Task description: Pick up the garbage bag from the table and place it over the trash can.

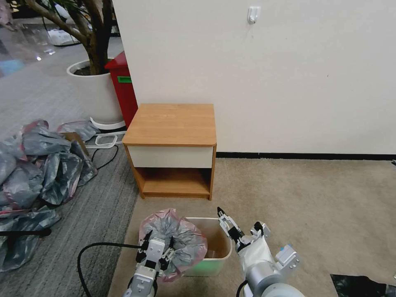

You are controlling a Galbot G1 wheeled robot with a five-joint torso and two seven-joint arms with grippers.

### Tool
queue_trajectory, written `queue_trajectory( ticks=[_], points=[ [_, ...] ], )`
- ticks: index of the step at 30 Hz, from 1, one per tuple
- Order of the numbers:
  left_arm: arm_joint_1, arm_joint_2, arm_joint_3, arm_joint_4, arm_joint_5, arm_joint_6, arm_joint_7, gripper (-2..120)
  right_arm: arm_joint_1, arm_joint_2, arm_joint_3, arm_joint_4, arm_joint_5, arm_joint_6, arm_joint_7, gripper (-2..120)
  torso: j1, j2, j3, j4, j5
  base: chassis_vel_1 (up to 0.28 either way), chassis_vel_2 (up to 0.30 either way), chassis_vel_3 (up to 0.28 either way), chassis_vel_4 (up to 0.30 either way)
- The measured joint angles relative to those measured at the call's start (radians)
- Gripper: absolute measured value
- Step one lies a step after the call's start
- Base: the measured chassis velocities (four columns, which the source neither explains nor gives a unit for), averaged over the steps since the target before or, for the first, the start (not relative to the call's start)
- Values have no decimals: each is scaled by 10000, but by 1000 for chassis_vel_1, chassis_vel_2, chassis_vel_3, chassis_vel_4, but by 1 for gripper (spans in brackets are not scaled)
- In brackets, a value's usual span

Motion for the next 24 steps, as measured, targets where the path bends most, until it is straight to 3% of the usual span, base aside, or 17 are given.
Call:
queue_trajectory(
  ticks=[13,24],
  points=[
    [-184,93,-712,121,-603,-38,-244,46,92,97,83,-348,-103,37,-24,100,0,0,0,1,0,0,0,0,0],
    [-547,221,-476,507,-851,-115,-44,46,122,135,93,-423,-251,64,-38,100,0,0,0,0,0,0,0,0,0]
  ],
)
